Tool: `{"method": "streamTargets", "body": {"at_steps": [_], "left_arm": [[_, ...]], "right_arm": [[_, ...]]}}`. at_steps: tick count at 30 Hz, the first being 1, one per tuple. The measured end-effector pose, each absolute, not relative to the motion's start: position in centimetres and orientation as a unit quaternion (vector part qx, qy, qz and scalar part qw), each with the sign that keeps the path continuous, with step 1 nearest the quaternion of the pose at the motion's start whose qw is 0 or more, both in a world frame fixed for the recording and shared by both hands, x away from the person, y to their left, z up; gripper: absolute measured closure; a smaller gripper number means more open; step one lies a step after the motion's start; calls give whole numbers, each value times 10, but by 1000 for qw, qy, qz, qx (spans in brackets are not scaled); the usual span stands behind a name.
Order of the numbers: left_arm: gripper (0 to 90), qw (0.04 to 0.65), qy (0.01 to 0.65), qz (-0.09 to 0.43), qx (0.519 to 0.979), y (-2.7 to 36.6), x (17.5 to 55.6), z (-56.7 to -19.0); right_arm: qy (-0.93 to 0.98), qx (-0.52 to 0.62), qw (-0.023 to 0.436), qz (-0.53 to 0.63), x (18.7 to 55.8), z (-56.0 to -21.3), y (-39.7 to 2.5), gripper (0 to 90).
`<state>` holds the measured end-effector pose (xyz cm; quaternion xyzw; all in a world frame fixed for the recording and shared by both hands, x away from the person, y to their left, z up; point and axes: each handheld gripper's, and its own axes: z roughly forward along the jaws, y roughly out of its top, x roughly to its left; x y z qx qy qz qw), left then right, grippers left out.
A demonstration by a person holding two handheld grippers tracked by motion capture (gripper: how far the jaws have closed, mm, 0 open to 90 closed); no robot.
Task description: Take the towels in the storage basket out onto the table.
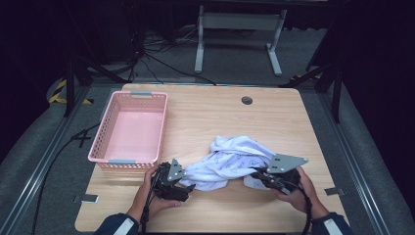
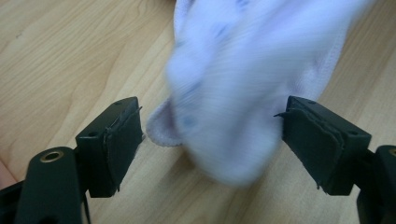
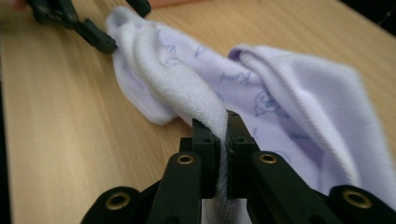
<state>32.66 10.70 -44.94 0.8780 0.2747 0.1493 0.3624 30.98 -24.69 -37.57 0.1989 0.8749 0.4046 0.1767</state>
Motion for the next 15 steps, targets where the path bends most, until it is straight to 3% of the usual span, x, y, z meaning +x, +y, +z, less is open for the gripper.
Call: {"method": "streamTargets", "body": {"at_steps": [6, 7, 9, 11, 13, 15], "left_arm": [[218, 372, 282, 142, 873, 113, 323, -443], [235, 368, 277, 148, 875, 112, 323, -444], [233, 366, 270, 141, 879, 109, 324, -445], [238, 381, 263, 140, 875, 108, 324, -440], [235, 389, 261, 146, 871, 109, 323, -433], [237, 399, 256, 153, 867, 111, 323, -427]], "right_arm": [[901, 166, 116, 383, 284, -370, -274, 858], [925, 156, 82, 335, 276, -378, -282, 854], [932, 152, 79, 320, 274, -381, -285, 853], [952, 165, 35, 256, 272, -394, -296, 821], [953, 172, 34, 247, 273, -396, -299, 819], [954, 197, 27, 226, 277, -404, -306, 736]]}}
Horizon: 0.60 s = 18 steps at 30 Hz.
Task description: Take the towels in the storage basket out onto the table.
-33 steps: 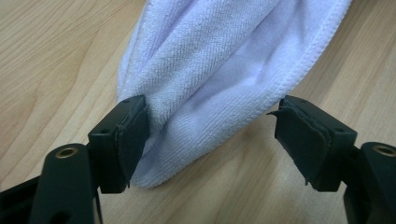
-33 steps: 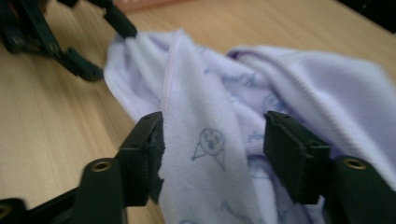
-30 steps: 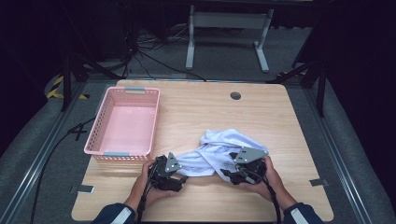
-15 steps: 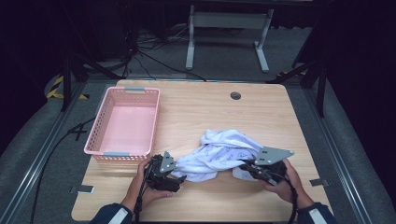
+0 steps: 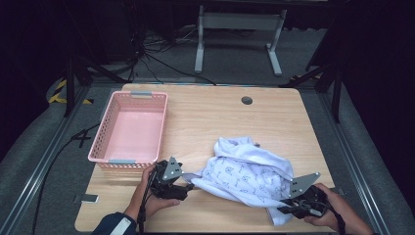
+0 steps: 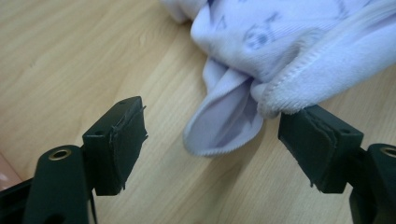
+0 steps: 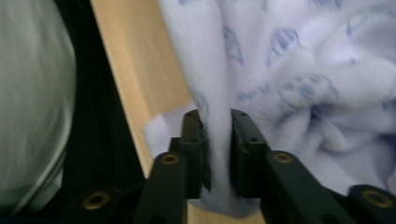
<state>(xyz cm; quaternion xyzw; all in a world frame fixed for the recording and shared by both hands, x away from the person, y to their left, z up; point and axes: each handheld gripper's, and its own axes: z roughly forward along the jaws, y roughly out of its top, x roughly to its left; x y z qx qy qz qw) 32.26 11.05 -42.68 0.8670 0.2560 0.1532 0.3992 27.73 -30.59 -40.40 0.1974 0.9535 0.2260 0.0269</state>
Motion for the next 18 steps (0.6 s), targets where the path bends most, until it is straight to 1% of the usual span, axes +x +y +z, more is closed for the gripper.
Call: {"method": "streamTargets", "body": {"at_steps": [2, 3, 4, 5, 6, 7, 9, 12, 13, 14, 15, 16, 17, 18], "left_arm": [[235, 406, 250, 150, 866, 113, 323, -423], [240, 406, 250, 150, 866, 113, 323, -423], [239, 414, 258, 153, 860, 117, 324, -418], [238, 422, 257, 149, 857, 119, 324, -415], [238, 436, 261, 145, 849, 123, 323, -411], [238, 442, 264, 144, 845, 126, 323, -408], [239, 454, 269, 143, 837, 131, 321, -401], [246, 456, 273, 151, 833, 132, 324, -399], [246, 456, 273, 151, 833, 132, 324, -399], [247, 440, 265, 148, 845, 124, 328, -406], [255, 440, 265, 148, 845, 124, 328, -406], [255, 420, 264, 143, 856, 115, 331, -413], [314, 401, 263, 137, 867, 105, 336, -424], [339, 401, 263, 137, 867, 105, 336, -424]], "right_arm": [[948, 217, 32, 230, 280, -404, -310, 684], [948, 217, 32, 230, 280, -404, -310, 684], [943, 221, 48, 242, 282, -402, -312, 565], [941, 222, 58, 248, 281, -401, -312, 579], [939, 219, 57, 258, 281, -399, -313, 564], [933, 223, 72, 273, 281, -395, -313, 515], [922, 227, 91, 301, 282, -388, -314, 519], [903, 228, 128, 341, 285, -375, -309, 487], [903, 228, 128, 341, 285, -375, -309, 487], [888, 239, 156, 360, 292, -367, -299, 472], [888, 239, 156, 360, 292, -367, -299, 472], [887, 239, 158, 363, 295, -367, -295, 466], [887, 241, 178, 351, 308, -369, -277, 439], [887, 241, 178, 351, 308, -369, -277, 439]]}}
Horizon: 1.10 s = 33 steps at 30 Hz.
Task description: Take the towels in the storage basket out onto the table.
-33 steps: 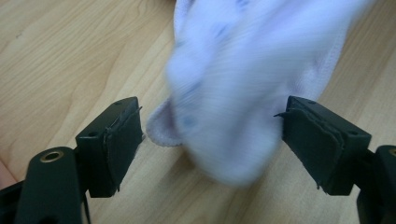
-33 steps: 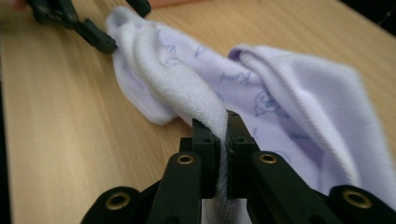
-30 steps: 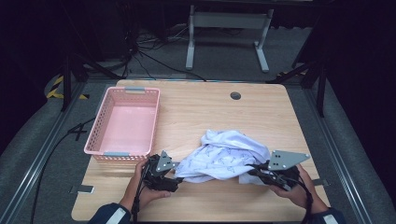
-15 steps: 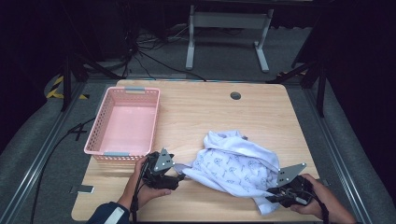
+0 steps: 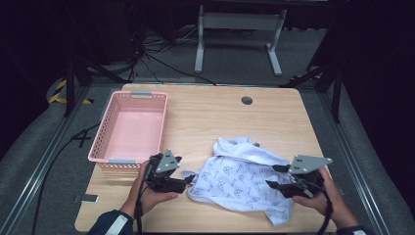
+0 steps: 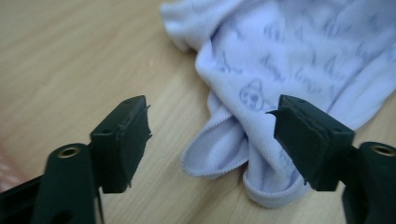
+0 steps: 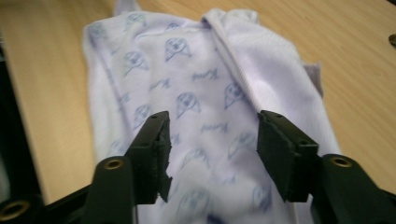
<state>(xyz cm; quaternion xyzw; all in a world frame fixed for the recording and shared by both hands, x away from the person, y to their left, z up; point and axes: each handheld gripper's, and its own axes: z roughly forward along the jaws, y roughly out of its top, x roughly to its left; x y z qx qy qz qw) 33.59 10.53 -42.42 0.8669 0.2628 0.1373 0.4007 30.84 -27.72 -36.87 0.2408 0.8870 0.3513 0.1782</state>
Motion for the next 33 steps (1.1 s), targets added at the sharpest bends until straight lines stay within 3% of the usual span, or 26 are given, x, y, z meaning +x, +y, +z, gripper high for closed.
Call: {"method": "streamTargets", "body": {"at_steps": [5, 8, 10, 11, 12, 13, 14, 18, 25, 31, 33], "left_arm": [[392, 351, 272, 134, 886, 88, 352, -444], [436, 335, 278, 121, 892, 84, 356, -455], [486, 329, 269, 109, 899, 83, 356, -460], [543, 329, 269, 109, 899, 83, 356, -460], [556, 330, 267, 101, 900, 82, 355, -460], [578, 330, 267, 101, 900, 82, 355, -460], [672, 325, 253, 87, 907, 83, 354, -460], [847, 308, 238, 112, 914, 83, 345, -456], [860, 307, 277, 146, 899, 126, 320, -438], [860, 321, 346, 165, 866, 194, 296, -434], [860, 325, 356, 156, 862, 207, 290, -437]], "right_arm": [[906, 215, 200, 304, 345, -381, -229, 418], [905, 243, 201, 285, 366, -391, -217, 455], [904, 260, 197, 276, 375, -397, -217, 539], [904, 260, 197, 276, 375, -397, -217, 539], [904, 271, 193, 267, 380, -401, -220, 652], [904, 271, 193, 267, 380, -401, -220, 652], [906, 270, 200, 259, 380, -404, -224, 814], [896, 278, 220, 268, 378, -400, -238, 879], [829, 361, 285, 318, 363, -361, -307, 880], [769, 450, 317, 325, 362, -359, -378, 880], [763, 468, 308, 322, 364, -364, -390, 879]]}}
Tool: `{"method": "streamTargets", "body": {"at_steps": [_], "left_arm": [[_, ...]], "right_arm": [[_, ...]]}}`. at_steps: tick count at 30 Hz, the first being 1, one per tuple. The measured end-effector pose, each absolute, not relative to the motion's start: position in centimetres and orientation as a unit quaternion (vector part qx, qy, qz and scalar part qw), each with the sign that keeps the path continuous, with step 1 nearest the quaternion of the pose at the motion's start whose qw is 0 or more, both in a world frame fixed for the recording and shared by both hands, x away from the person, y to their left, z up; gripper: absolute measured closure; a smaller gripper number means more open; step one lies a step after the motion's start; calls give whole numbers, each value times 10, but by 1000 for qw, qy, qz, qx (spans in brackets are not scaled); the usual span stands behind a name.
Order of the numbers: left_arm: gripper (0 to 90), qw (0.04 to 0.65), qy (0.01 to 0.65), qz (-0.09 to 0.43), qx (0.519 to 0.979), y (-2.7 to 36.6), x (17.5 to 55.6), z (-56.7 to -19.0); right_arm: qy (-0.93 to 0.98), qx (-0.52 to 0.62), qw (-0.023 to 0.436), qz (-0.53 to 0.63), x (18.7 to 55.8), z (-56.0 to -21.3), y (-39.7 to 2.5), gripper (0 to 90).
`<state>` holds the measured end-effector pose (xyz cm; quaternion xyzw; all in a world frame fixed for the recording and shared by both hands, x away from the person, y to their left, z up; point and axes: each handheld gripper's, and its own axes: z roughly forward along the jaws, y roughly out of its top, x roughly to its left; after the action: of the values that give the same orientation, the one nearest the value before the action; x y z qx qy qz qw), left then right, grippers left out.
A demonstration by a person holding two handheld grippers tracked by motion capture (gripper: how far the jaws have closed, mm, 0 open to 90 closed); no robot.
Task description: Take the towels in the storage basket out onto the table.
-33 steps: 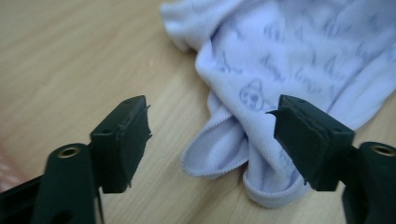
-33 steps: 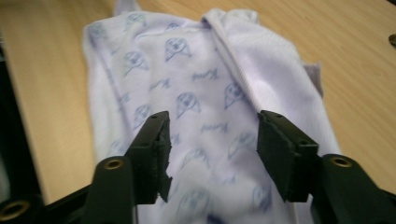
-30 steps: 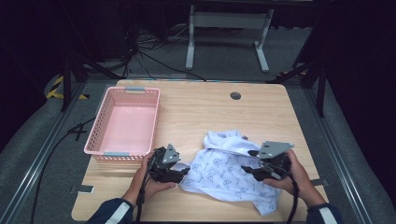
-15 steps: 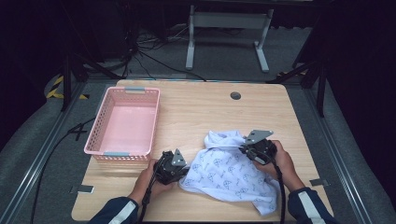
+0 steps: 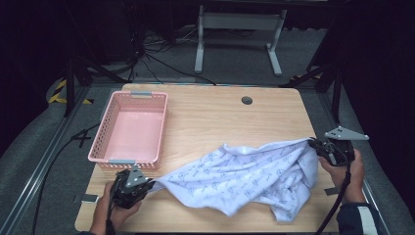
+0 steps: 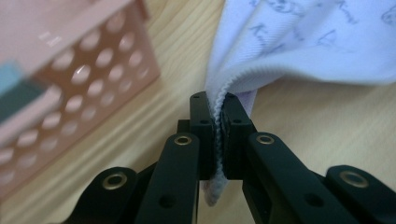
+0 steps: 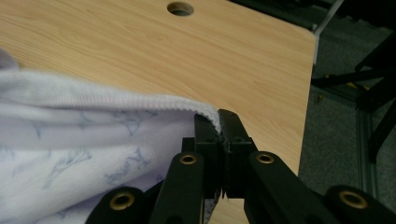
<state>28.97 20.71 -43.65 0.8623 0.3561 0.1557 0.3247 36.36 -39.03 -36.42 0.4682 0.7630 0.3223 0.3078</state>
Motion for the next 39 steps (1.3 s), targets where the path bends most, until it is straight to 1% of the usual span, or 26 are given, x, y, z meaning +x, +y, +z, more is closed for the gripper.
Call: {"method": "streamTargets", "body": {"at_steps": [3, 4, 5, 6, 7, 8, 9, 10, 11, 12, 14, 15, 17, 19, 21, 24, 27, 28, 30, 33, 34, 35, 36, 37, 38, 39], "left_arm": [[855, 315, 369, 164, 859, 214, 285, -440], [855, 327, 368, 152, 857, 219, 285, -442], [829, 325, 361, 149, 861, 221, 285, -443], [829, 320, 369, 146, 860, 219, 284, -445], [797, 316, 360, 149, 865, 218, 284, -444], [701, 329, 357, 147, 862, 215, 284, -444], [653, 334, 350, 156, 861, 212, 283, -441], [628, 347, 349, 154, 857, 209, 283, -439], [571, 347, 349, 154, 857, 209, 283, -439], [571, 361, 338, 154, 855, 206, 283, -436], [474, 366, 321, 154, 860, 194, 284, -432], [451, 369, 310, 156, 862, 188, 286, -430], [393, 371, 296, 158, 866, 170, 290, -426], [391, 373, 285, 155, 869, 156, 296, -425], [391, 364, 280, 146, 876, 142, 304, -428], [393, 351, 267, 133, 888, 123, 313, -434], [395, 345, 267, 128, 891, 115, 319, -440], [395, 338, 271, 120, 893, 111, 323, -443], [395, 330, 278, 109, 896, 107, 327, -449], [397, 319, 274, 99, 902, 104, 329, -456], [449, 311, 272, 94, 906, 104, 329, -459], [449, 308, 270, 94, 907, 104, 329, -460], [459, 313, 270, 95, 906, 105, 328, -460], [501, 309, 266, 94, 908, 106, 327, -459], [590, 305, 258, 93, 912, 108, 326, -458], [590, 306, 260, 92, 911, 108, 325, -458]], "right_arm": [[764, 476, 307, 308, 367, -372, -396, 877], [766, 479, 303, 304, 370, -376, -397, 875], [771, 480, 290, 303, 376, -383, -395, 860], [771, 480, 290, 303, 376, -383, -395, 860], [774, 480, 295, 287, 379, -387, -392, 811], [773, 485, 303, 275, 383, -391, -388, 747], [777, 479, 291, 287, 384, -394, -387, 741], [782, 473, 286, 288, 385, -396, -384, 702], [782, 471, 295, 281, 384, -396, -382, 625], [782, 471, 295, 281, 384, -396, -382, 625], [781, 469, 283, 300, 379, -394, -382, 541], [778, 471, 287, 301, 375, -392, -383, 493], [776, 470, 295, 299, 365, -387, -383, 441], [762, 474, 311, 313, 349, -380, -387, 428], [759, 479, 304, 319, 336, -378, -389, 410], [773, 489, 264, 306, 322, -385, -392, 392], [779, 517, 214, 284, 323, -402, -395, 366], [779, 517, 214, 284, 323, -402, -395, 366], [791, 526, 199, 243, 333, -421, -397, 356], [785, 539, 171, 254, 345, -435, -401, 343], [788, 529, 172, 262, 353, -436, -401, 432], [788, 529, 172, 262, 353, -436, -401, 432], [791, 520, 177, 268, 356, -435, -400, 517], [794, 513, 183, 268, 360, -434, -398, 617], [800, 501, 199, 265, 366, -429, -393, 786], [800, 501, 199, 265, 366, -429, -393, 786]]}}
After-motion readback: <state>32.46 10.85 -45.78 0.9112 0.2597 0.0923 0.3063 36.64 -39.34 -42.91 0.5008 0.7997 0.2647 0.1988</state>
